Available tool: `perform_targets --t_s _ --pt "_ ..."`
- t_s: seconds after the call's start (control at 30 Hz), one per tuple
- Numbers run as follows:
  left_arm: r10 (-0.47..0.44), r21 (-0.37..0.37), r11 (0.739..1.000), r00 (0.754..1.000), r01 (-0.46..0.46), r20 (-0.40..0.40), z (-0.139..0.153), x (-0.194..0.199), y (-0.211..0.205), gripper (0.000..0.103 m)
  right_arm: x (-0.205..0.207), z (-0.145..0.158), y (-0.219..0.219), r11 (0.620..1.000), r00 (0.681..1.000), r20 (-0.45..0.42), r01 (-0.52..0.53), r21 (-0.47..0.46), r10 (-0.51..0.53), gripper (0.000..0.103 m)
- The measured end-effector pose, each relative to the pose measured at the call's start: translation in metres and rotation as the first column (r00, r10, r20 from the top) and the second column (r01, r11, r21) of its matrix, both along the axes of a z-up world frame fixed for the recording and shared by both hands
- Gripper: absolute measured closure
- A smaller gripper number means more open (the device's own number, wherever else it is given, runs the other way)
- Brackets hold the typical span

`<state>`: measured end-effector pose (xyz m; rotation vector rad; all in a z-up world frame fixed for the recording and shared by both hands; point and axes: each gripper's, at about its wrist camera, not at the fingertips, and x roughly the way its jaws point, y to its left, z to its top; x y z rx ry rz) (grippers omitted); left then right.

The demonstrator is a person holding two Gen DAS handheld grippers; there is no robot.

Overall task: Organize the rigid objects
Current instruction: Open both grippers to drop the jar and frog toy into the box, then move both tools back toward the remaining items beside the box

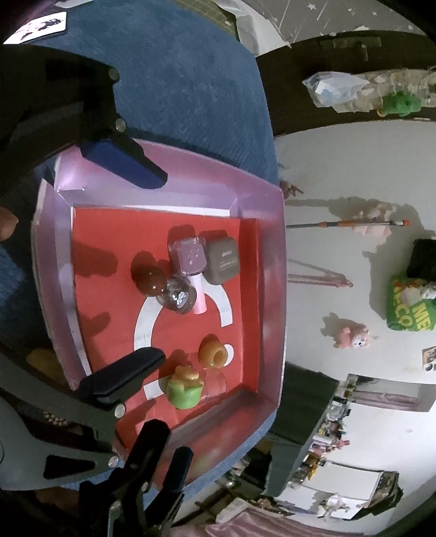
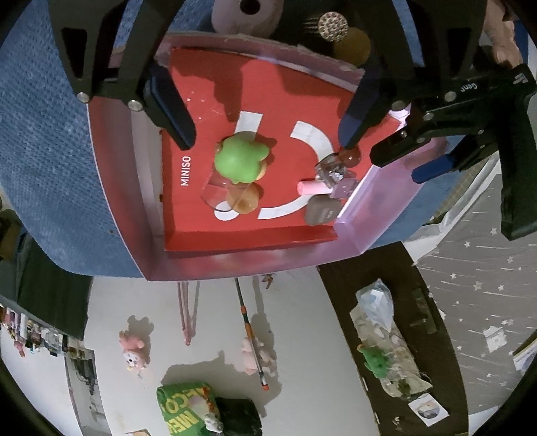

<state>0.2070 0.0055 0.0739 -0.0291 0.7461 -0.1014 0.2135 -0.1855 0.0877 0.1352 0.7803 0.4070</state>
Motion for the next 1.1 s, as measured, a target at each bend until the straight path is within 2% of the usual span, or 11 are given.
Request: perform_targets --t_s 0.2,0.33,1.1 --pt "0.014 0.007 1.000 1.000 -0.015 0.023 0.006 -0.011 0.004 0.006 -0.013 0.008 0.000 1.000 0.999 0.035 -0.008 0.023 0.007 0.000" --pt "0.018 0.011 1.000 0.999 -0.018 0.031 0.006 -0.018 0.005 0.000 -0.020 0.013 -0.002 0.999 0.999 0.053 -0.007 0.034 0.005 0.000" --pt "0.026 -0.002 1.000 0.999 -0.026 0.024 0.009 -0.056 0.005 0.000 -0.060 0.029 -0.001 0.998 0.993 0.114 -0.039 0.041 0.034 0.000"
